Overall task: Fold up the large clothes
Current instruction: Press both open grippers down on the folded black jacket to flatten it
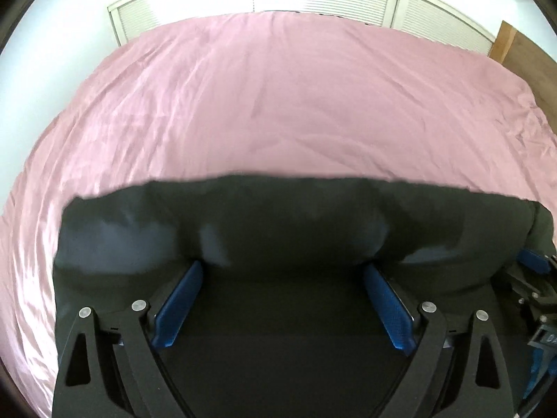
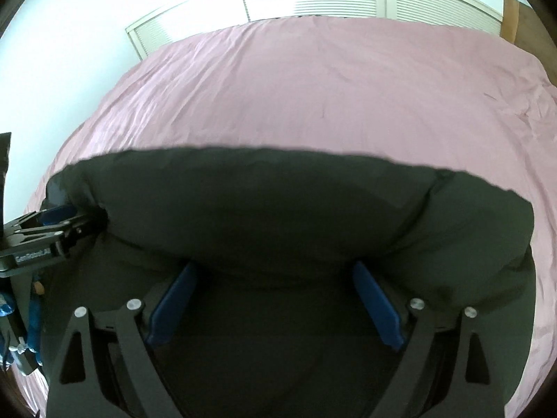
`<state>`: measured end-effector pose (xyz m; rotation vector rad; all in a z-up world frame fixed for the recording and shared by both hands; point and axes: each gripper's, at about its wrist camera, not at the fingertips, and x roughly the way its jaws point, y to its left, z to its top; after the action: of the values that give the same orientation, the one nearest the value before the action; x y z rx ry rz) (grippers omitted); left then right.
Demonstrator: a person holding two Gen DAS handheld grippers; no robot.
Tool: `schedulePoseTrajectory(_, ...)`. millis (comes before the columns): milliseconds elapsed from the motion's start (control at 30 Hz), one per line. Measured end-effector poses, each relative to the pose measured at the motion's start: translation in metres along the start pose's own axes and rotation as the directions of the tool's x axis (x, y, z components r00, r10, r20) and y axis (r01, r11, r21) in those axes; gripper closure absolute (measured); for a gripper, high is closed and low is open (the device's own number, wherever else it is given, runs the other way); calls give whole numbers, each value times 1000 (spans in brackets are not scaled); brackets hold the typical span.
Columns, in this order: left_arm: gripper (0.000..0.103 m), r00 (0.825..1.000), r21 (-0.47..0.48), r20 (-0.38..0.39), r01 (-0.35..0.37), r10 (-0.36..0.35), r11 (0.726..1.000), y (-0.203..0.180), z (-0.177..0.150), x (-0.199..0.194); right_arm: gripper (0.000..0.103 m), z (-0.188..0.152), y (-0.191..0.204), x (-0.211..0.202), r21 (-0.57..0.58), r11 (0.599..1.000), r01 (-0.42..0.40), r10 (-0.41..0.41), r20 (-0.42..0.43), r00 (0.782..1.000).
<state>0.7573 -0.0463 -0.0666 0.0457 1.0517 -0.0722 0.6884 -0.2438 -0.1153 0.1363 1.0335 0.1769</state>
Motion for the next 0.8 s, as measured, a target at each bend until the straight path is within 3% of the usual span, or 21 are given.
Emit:
schedulePoseTrajectory(167, 3, 999, -34, -45, -25, 24, 999, 3, 14, 24, 11, 25, -33, 18, 100, 995, -14, 14, -4, 1000)
schedulePoseTrajectory(367, 2, 993, -139, -120, -36, 20, 990, 30, 29, 43, 11, 36, -84, 36, 218, 974, 56, -47, -47, 998)
schedulePoseTrajectory(467, 3, 994, -171, -85, -78, 64, 982, 45, 33, 23, 11, 47, -101, 28, 223, 966, 129, -119, -59, 991)
schedulePoseTrajectory(633, 5, 994, -151, 6, -110, 112, 983, 52, 25, -20, 11, 46, -112, -13, 196, 969, 151, -156, 9, 988)
schedulePoseTrajectory(800, 5, 995, -123, 65, -66, 74, 990, 44, -11, -57, 11, 32, -98, -52, 158, 980, 118, -129, 66, 989)
